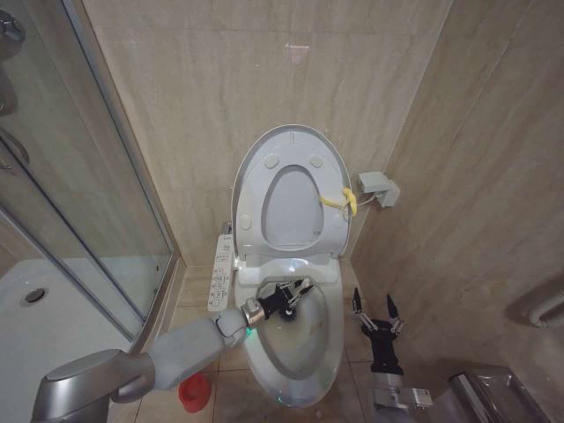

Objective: Open the toilet lid, clean the toilet bowl with a toilet brush, close the toilet lid, and flush.

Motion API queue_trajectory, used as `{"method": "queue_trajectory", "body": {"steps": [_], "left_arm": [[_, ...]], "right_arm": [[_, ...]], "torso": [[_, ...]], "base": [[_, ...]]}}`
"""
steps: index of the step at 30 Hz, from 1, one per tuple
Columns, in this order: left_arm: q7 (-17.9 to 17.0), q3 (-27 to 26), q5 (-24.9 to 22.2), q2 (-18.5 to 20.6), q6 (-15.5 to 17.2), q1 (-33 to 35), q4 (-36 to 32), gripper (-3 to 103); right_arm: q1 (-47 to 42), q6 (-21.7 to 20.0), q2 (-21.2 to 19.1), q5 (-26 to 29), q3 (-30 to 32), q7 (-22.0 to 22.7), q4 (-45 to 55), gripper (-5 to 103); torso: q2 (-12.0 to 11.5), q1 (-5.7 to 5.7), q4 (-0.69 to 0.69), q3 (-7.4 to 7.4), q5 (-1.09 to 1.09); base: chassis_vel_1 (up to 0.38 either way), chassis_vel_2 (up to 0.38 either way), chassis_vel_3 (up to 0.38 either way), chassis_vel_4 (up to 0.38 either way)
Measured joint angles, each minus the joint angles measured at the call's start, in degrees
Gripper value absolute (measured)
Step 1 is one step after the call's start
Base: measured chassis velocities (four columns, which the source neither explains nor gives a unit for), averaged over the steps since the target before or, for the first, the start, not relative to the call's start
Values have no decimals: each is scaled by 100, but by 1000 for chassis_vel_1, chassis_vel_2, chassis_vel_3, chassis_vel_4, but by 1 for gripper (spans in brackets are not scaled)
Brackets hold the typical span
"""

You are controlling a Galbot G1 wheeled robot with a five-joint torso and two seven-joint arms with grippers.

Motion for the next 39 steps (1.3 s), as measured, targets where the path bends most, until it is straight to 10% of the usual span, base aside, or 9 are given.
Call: {"method": "queue_trajectory", "body": {"steps": [14,39], "left_arm": [[-145,-403,-473,-1093,-34,-152,105,22],[-310,-56,-261,-1460,-146,138,628,22]], "right_arm": [[-21,33,-30,62,17,-41,-27,100],[-17,47,-54,108,16,-66,-38,100]], "torso": [[0,0,-2,0,1],[0,0,5,1,1]], "base": [[0,0,0,0],[0,0,0,0]]}}
